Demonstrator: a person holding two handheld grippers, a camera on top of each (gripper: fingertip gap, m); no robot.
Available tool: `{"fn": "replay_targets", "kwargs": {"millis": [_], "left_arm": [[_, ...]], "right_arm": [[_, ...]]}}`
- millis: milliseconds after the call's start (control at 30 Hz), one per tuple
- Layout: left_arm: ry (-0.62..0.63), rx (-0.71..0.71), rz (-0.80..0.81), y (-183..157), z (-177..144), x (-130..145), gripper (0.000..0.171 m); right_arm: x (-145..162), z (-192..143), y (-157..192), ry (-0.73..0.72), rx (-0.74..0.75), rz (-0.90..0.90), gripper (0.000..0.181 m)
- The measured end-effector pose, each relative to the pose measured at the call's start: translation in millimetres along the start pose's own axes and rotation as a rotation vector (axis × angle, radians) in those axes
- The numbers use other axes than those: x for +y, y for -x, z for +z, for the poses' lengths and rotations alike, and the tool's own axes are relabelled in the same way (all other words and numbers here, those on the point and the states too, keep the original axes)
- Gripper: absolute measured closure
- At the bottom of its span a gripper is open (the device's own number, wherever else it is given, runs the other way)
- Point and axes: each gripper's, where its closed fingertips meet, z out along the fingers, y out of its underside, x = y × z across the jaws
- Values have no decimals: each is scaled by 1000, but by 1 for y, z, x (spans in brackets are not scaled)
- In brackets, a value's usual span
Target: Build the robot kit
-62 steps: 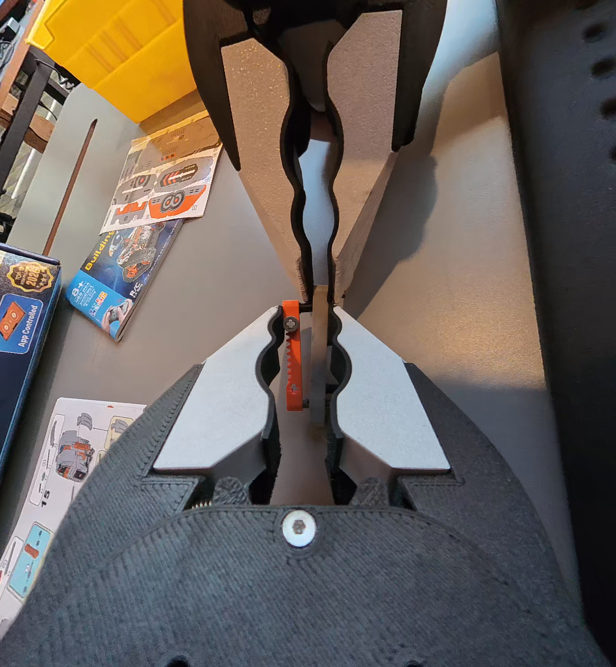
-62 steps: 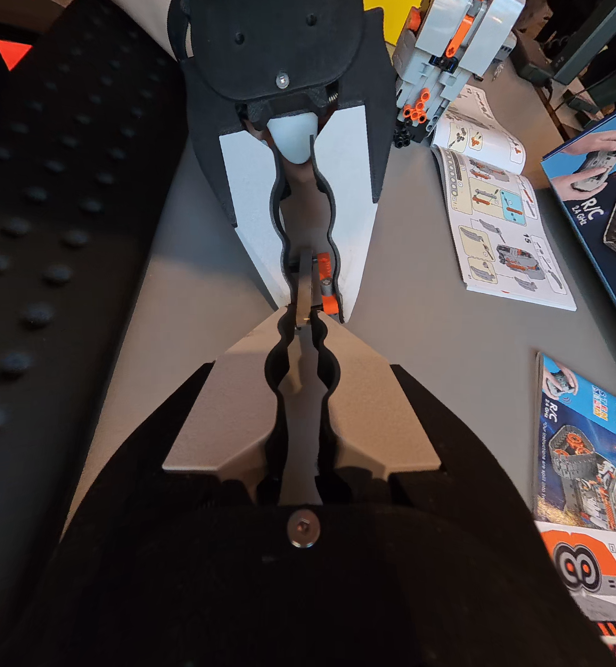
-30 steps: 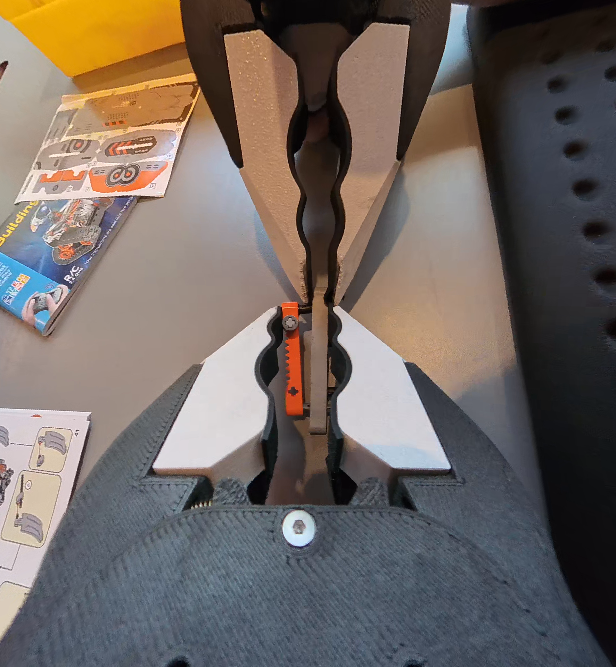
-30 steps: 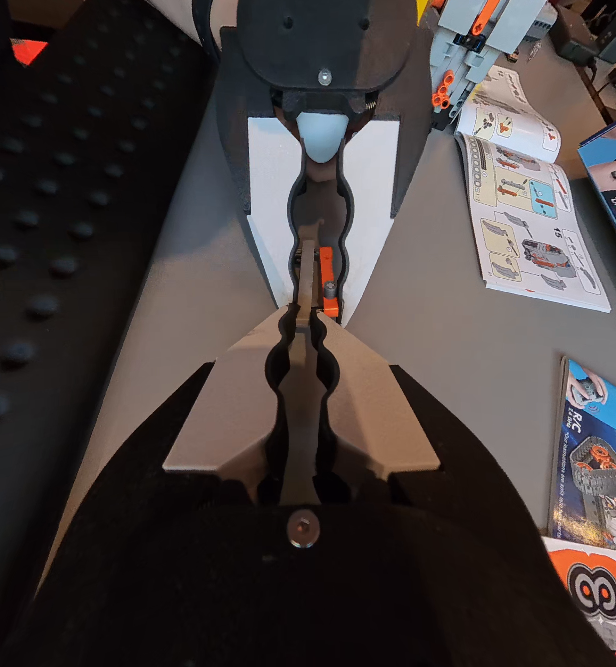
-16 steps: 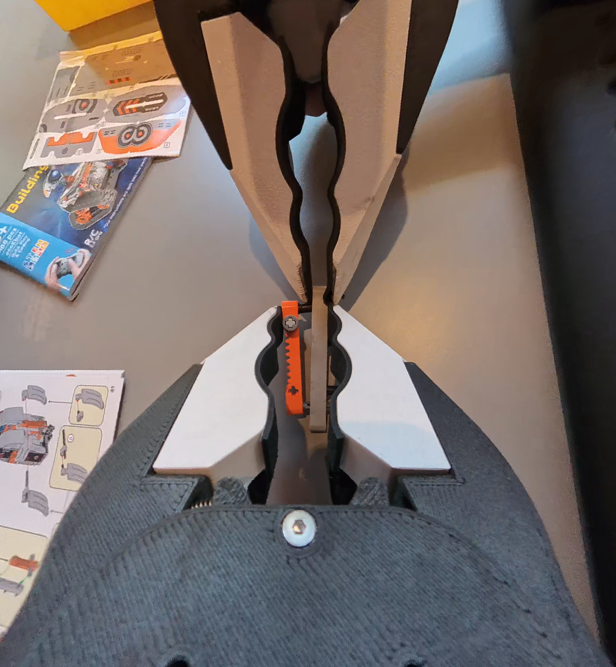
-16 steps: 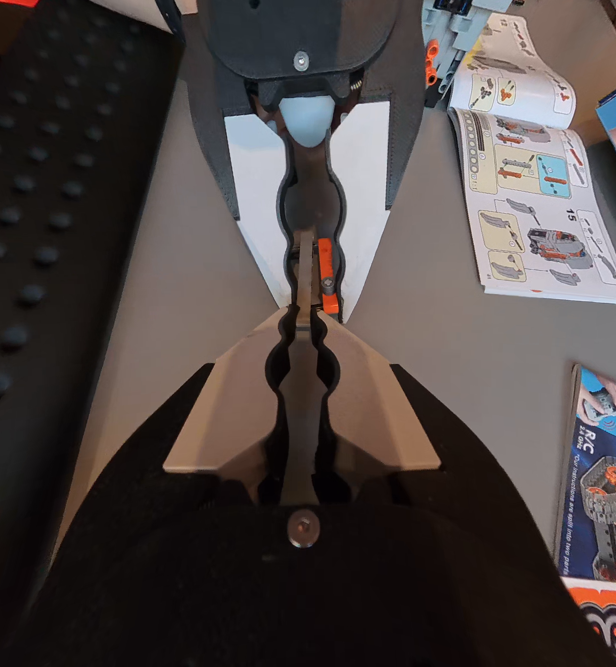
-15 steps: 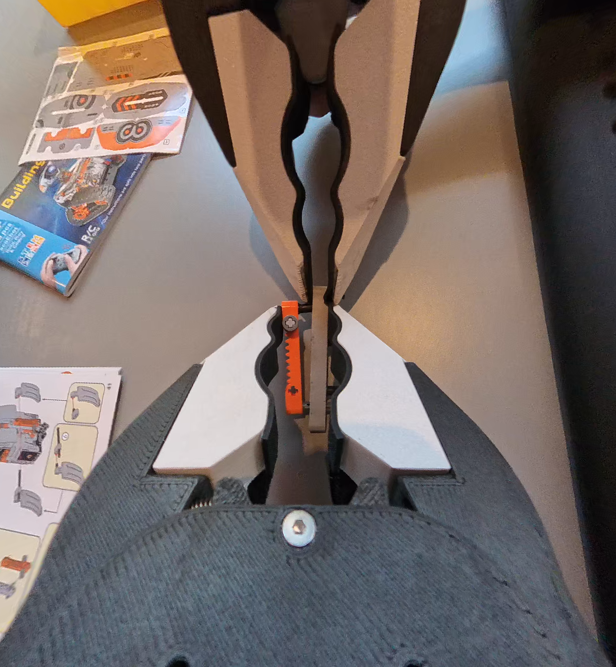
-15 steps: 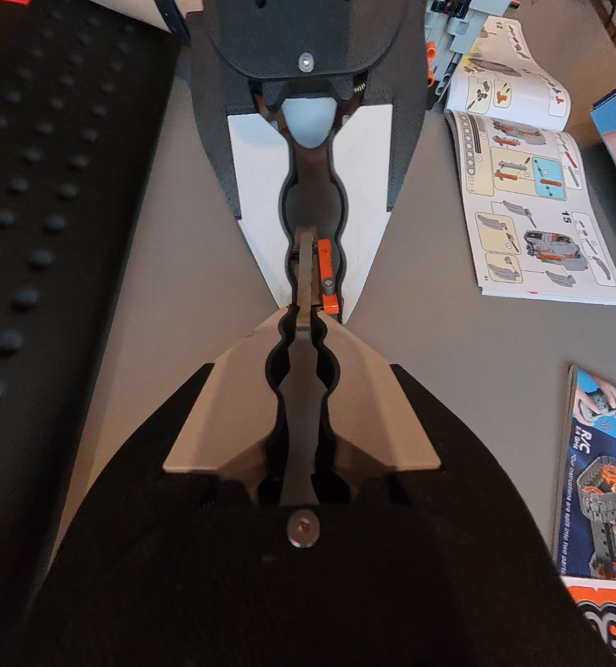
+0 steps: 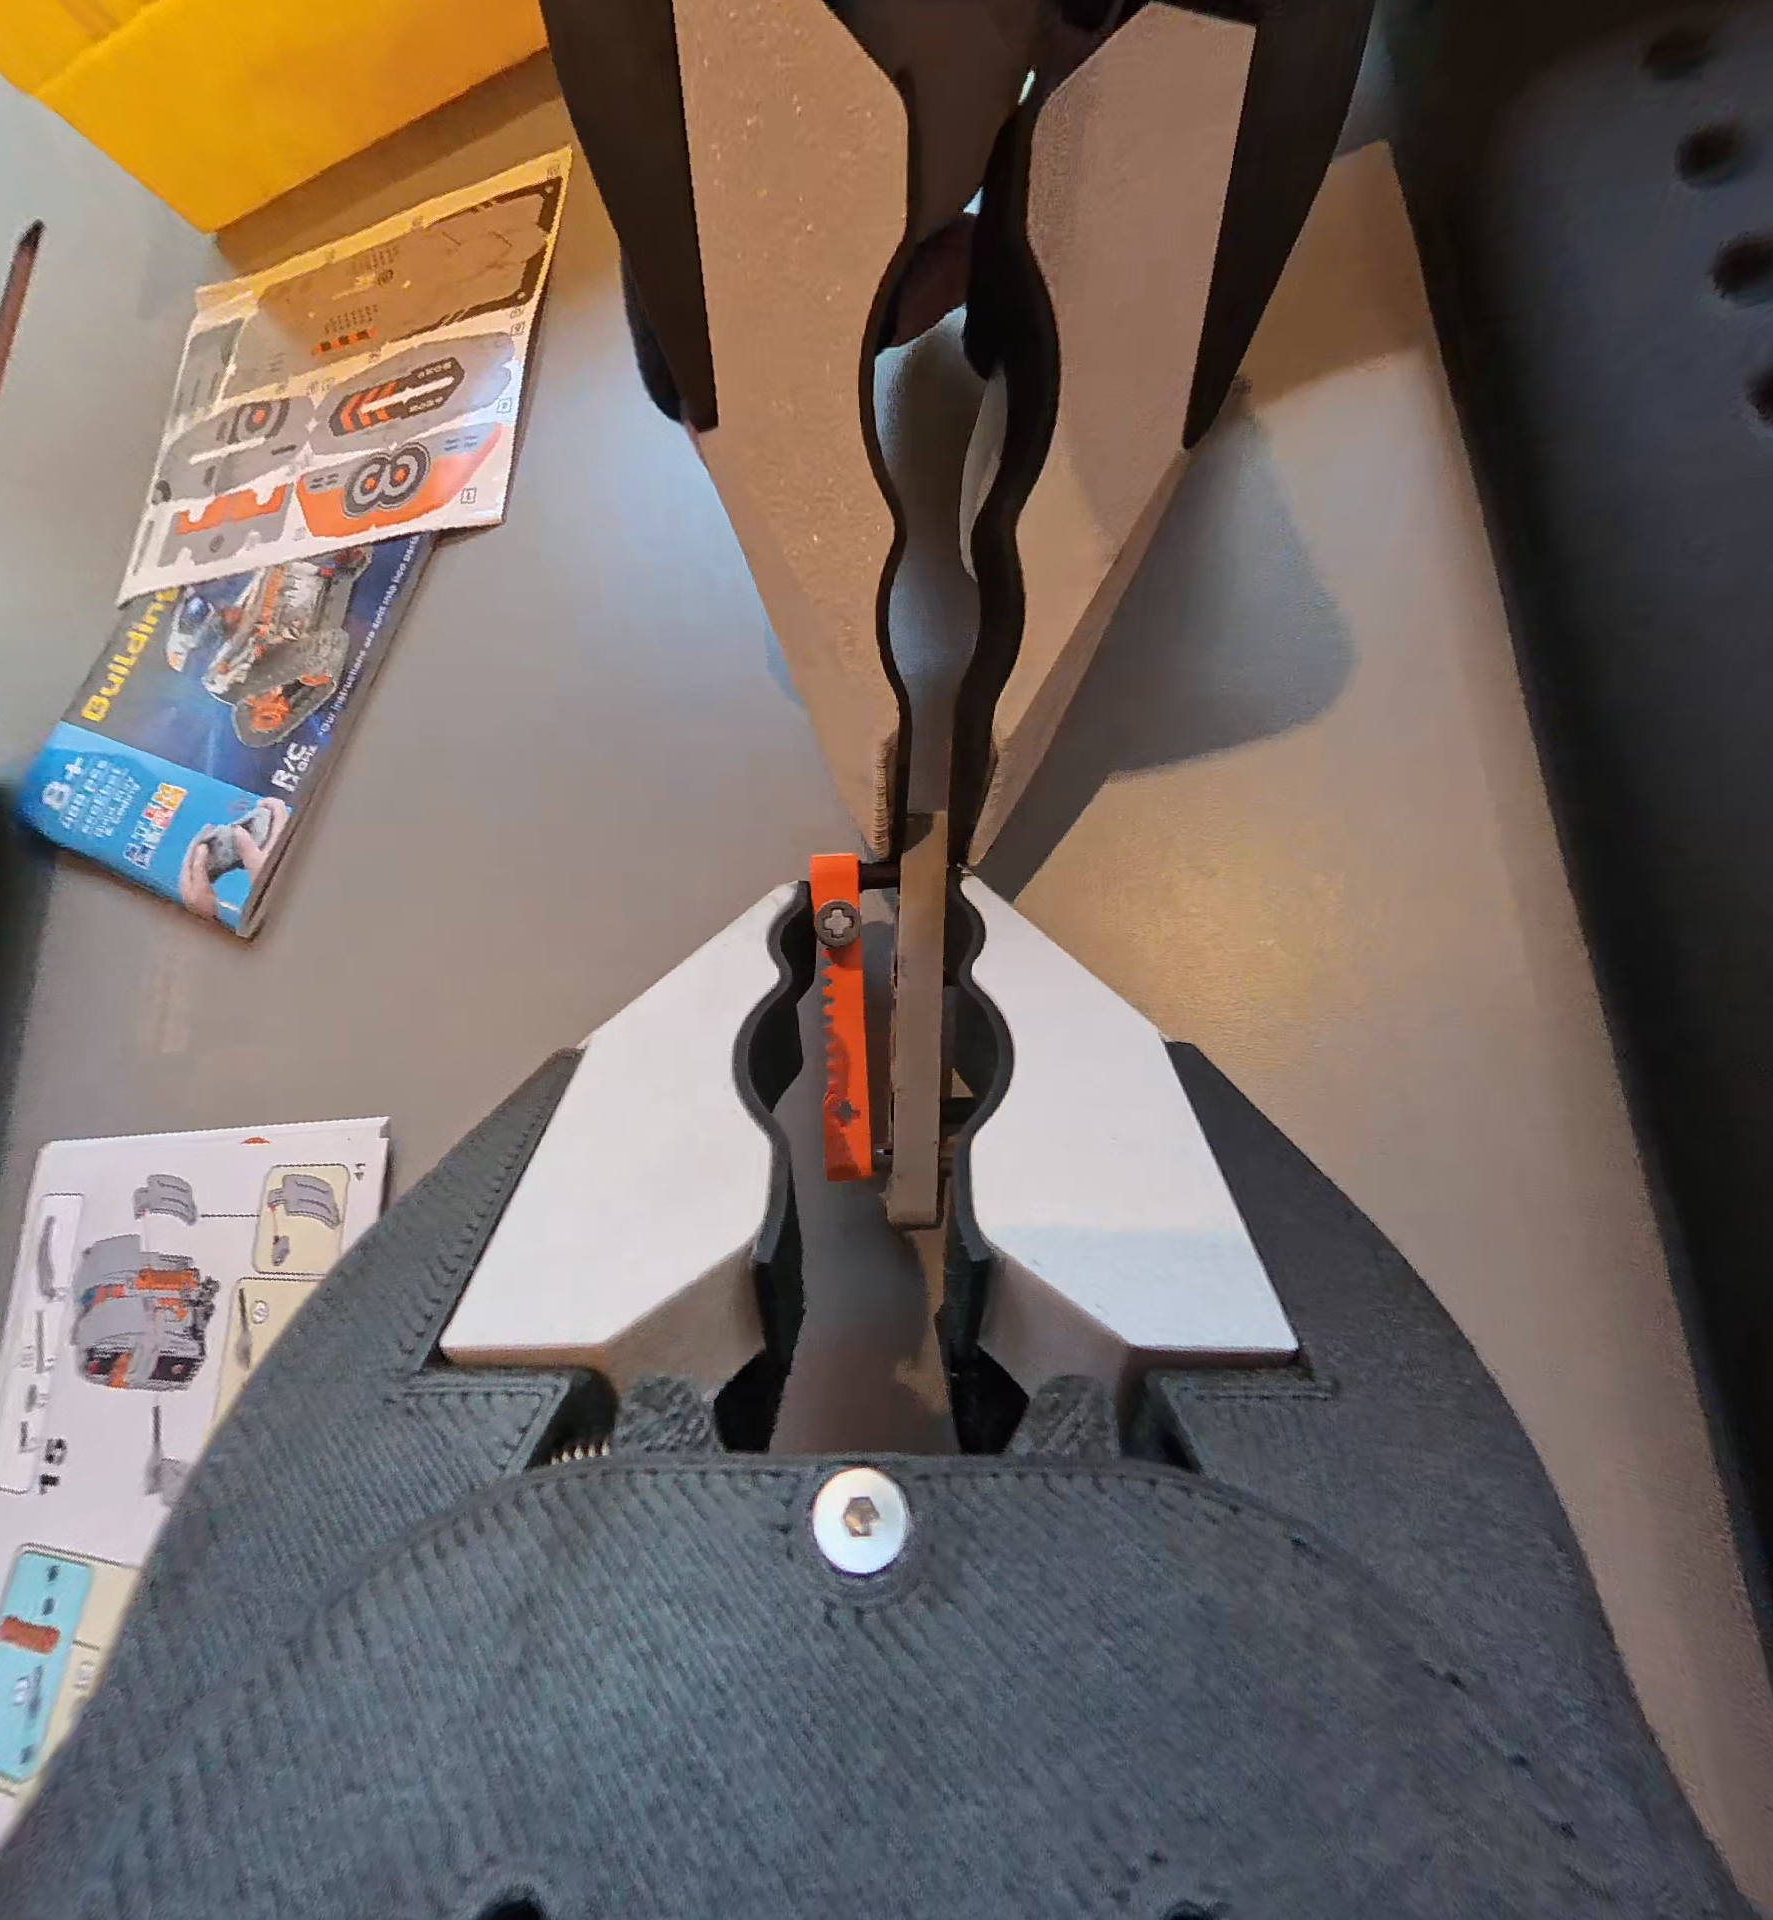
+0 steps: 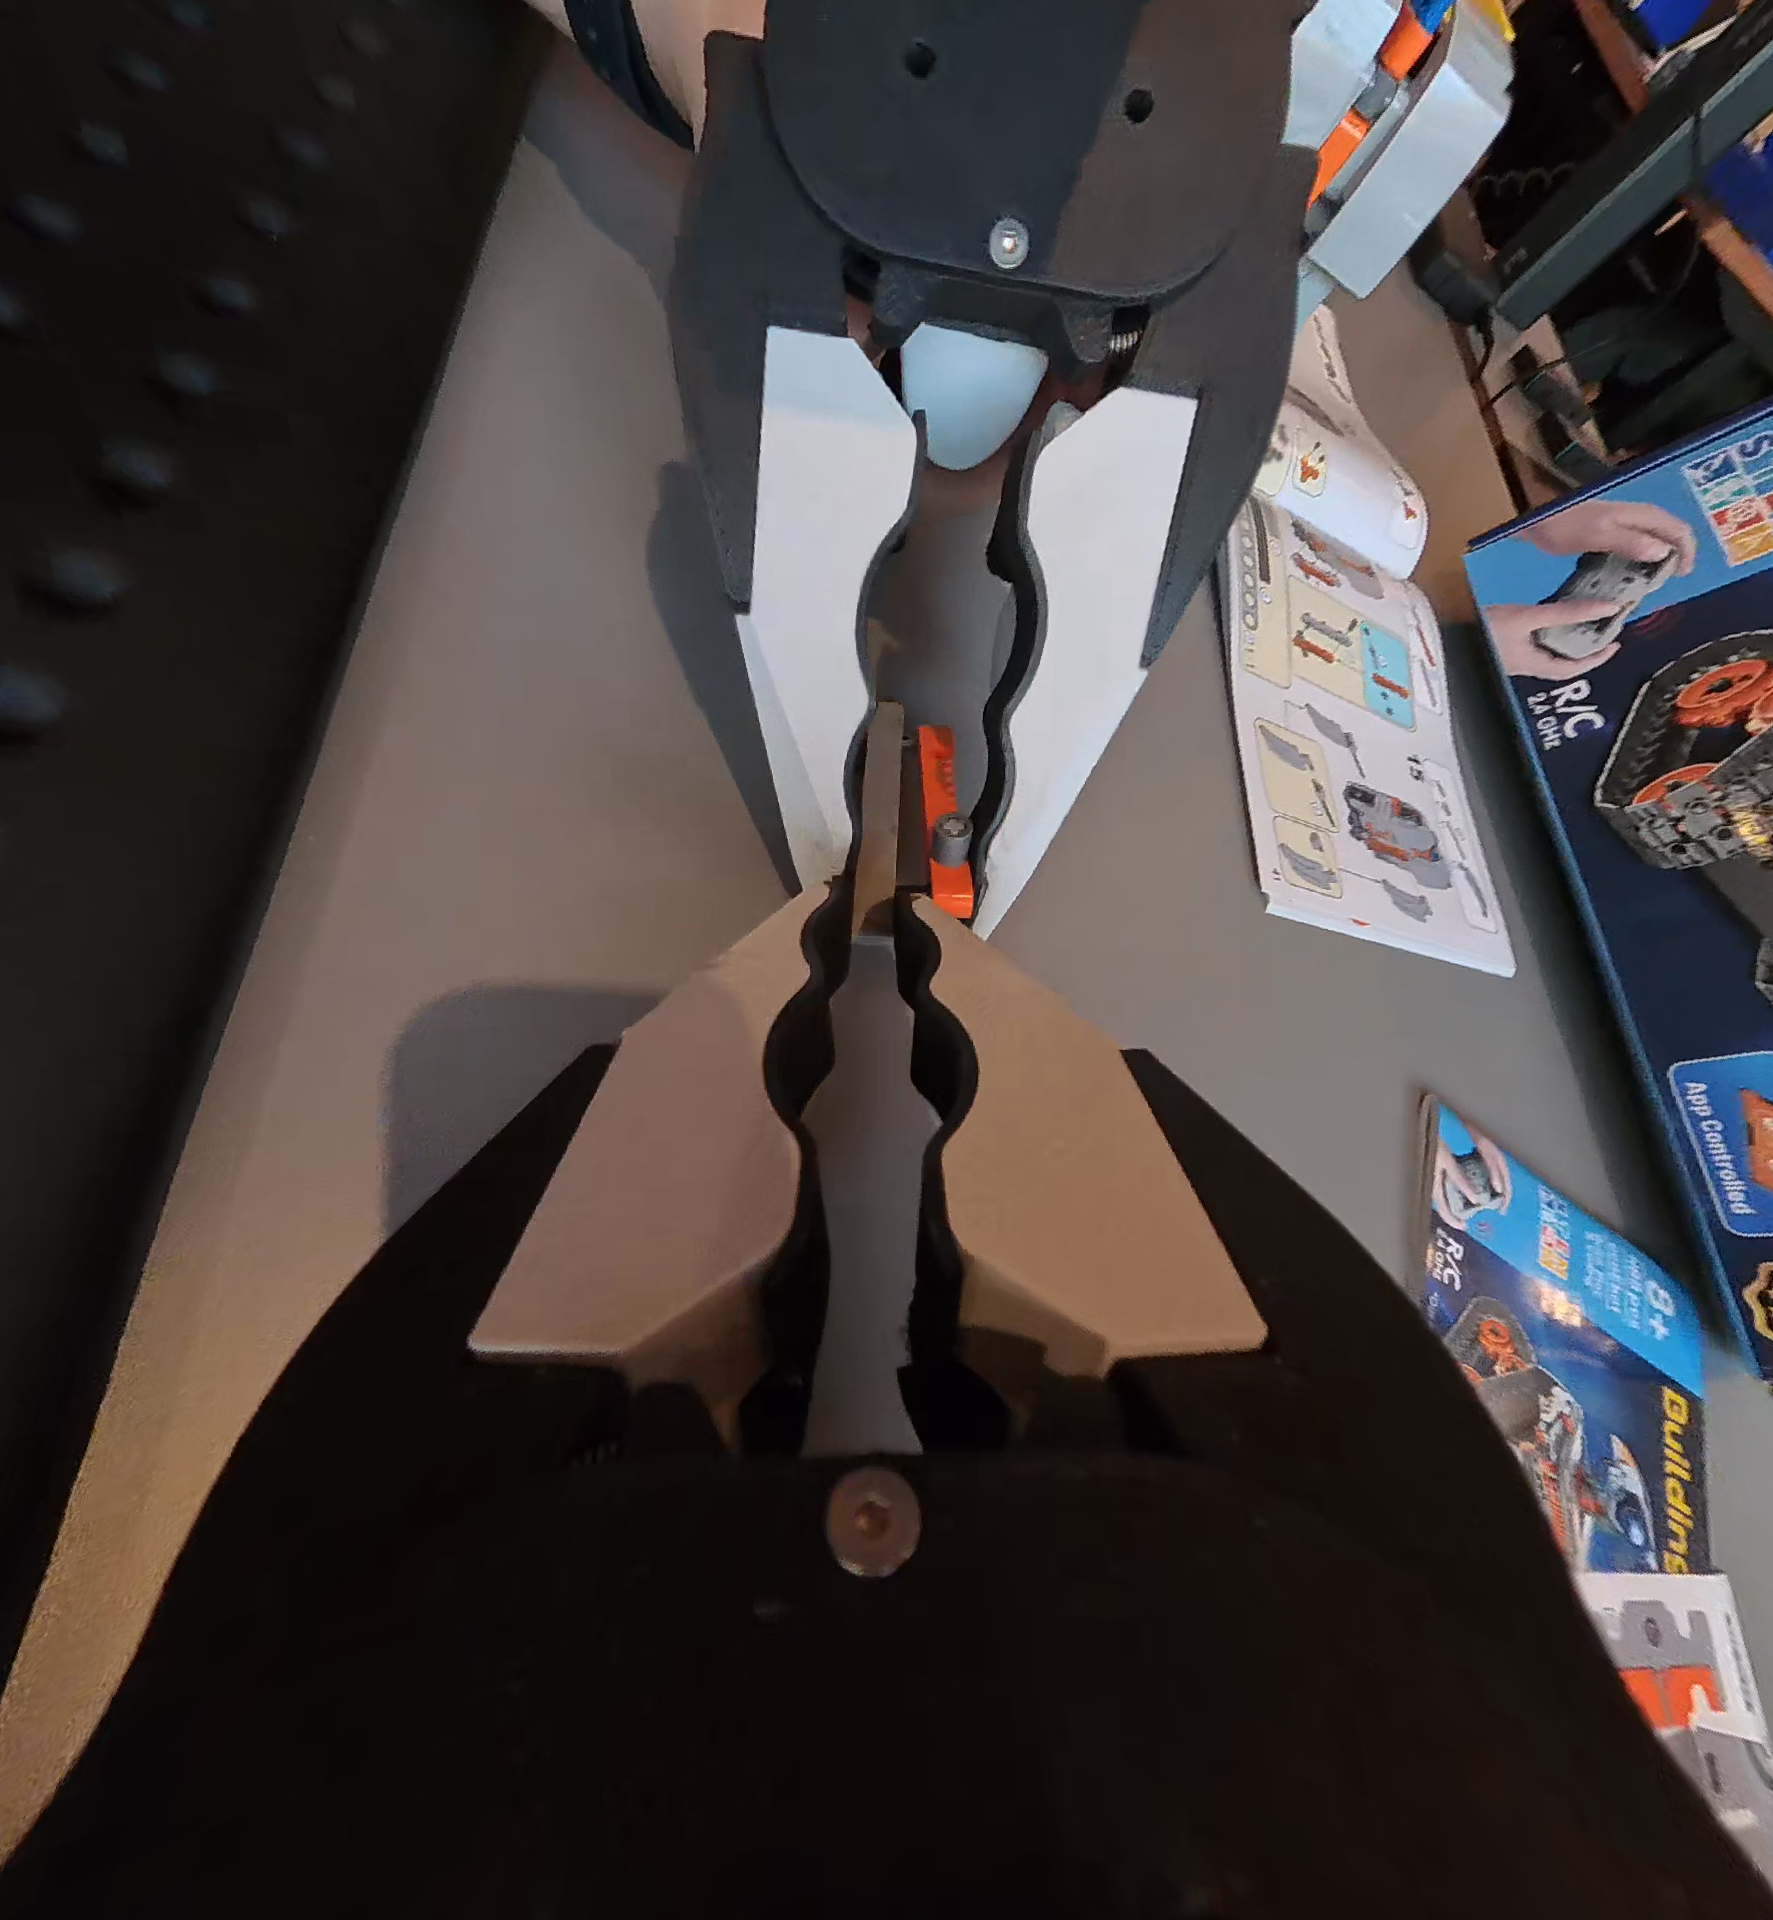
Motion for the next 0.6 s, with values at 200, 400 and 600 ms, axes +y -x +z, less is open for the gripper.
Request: {"fn": "replay_targets", "kwargs": {"millis": [200, 400, 600], "left_arm": [[-12, -38, 31, 1, 1, -1, 149], [-19, -70, 47, 0, 1, -2, 149], [-35, -77, 38, -1, 0, -3, 149]], "right_arm": [[0, -2, 1, -41, 5, 33, 175], [1, -2, 2, -51, -15, 45, 175], [1, -2, 3, -42, -28, 69, 174]]}}
